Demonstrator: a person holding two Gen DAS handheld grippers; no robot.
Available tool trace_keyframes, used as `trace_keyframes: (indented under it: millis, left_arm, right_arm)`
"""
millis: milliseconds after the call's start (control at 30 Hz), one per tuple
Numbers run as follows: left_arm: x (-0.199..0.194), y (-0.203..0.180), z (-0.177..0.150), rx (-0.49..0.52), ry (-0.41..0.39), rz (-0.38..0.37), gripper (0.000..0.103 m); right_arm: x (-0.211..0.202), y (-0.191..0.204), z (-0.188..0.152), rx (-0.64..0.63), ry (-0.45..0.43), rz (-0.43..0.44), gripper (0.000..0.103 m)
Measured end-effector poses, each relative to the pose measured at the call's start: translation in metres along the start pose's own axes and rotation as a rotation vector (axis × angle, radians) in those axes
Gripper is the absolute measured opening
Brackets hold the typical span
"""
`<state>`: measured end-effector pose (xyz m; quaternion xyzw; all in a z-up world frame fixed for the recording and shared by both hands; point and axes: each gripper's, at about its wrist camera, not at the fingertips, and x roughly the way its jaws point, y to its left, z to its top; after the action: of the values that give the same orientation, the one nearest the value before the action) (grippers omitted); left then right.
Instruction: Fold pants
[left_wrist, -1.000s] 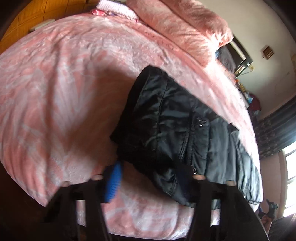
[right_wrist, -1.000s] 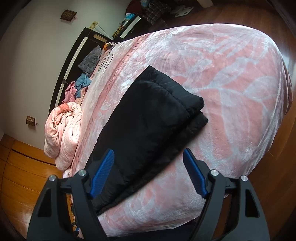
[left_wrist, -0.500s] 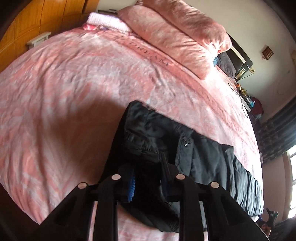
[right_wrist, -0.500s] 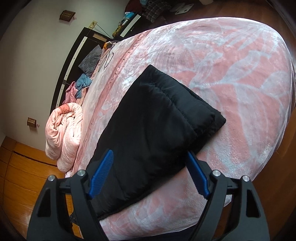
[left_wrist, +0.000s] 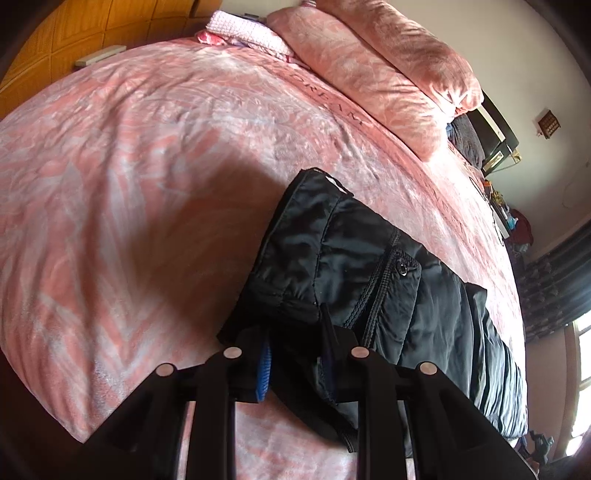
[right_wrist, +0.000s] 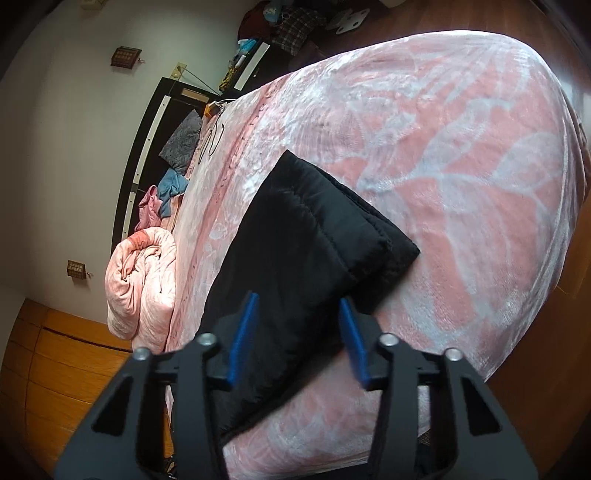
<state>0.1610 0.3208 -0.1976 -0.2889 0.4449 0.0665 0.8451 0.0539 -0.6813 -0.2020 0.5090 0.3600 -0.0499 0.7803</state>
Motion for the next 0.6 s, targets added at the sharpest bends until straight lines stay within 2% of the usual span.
trace_keyframes:
  millis: [133, 267, 433, 500, 567, 600]
  left_arm:
    - [0.002, 0.007, -0.006, -0.044, -0.014, 0.004, 0.022]
    - [0.006, 0.016, -0.016, -0.072, -0.015, 0.007, 0.022]
    - [0.007, 0.015, -0.016, -0.058, -0.016, 0.024, 0.021]
    - [0.006, 0.009, -0.014, -0.025, -0.012, 0.045, 0.021]
    - [0.0, 0.005, -0.014, -0.002, -0.015, 0.042, 0.023]
    - [-0.003, 0.004, -0.015, 0.002, -0.019, 0.04, 0.026]
  right_arm:
    - [0.0, 0.015, 0.002, -0.052, -0.032, -0.006, 0.005]
    - [0.004, -0.003, -0.001, -0.016, -0.021, -0.029, 0.004]
    - [0.008, -0.018, -0.004, 0.015, -0.008, -0.031, 0.006]
    - [0.003, -0.023, -0.003, 0.045, -0.01, -0.011, 0.017]
    - [-0.008, -0.025, -0.003, 0.07, -0.033, 0.002, 0.02]
    - [-0.013, -0.026, -0.003, 0.076, -0.044, 0.002, 0.027]
